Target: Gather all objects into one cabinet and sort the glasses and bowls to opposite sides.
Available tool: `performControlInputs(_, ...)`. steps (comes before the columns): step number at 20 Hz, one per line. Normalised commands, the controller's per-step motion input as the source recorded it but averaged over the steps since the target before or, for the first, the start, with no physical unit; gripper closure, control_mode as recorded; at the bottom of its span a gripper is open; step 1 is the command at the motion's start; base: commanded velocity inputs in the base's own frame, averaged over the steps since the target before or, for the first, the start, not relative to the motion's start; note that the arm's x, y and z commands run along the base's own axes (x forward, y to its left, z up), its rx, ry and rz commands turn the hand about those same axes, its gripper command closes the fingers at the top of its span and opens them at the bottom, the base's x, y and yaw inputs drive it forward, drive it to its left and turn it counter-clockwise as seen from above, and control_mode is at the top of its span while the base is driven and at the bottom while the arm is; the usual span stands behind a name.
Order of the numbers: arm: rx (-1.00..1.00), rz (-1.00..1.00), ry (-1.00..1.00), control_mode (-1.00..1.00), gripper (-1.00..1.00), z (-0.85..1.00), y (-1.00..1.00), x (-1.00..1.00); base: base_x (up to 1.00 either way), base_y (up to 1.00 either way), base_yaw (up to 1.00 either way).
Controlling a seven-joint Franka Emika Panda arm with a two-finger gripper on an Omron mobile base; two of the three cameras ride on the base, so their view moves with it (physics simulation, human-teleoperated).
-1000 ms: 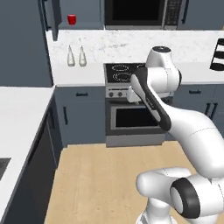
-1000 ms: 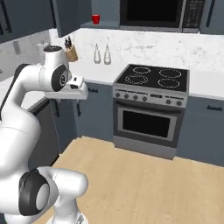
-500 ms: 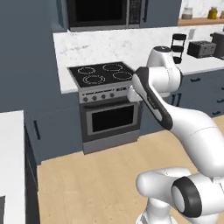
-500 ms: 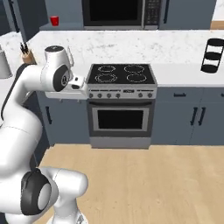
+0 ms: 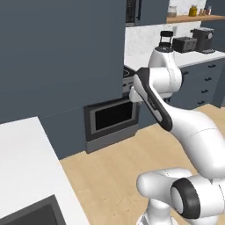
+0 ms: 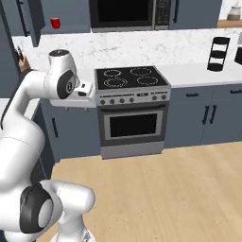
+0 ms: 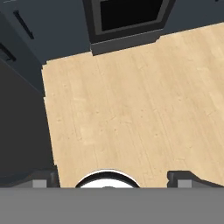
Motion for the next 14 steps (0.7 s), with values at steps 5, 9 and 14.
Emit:
performControlInputs(5,0.0,0.0,0.0,1.0,-1.0,0.0,0.0,0.0,0.26,0.6,-0.06)
performControlInputs(9,0.0,0.0,0.0,1.0,-1.0,0.0,0.0,0.0,0.53,0.0,0.0)
performControlInputs(14,0.0,0.0,0.0,1.0,-1.0,0.0,0.0,0.0,0.78,0.02,0.0)
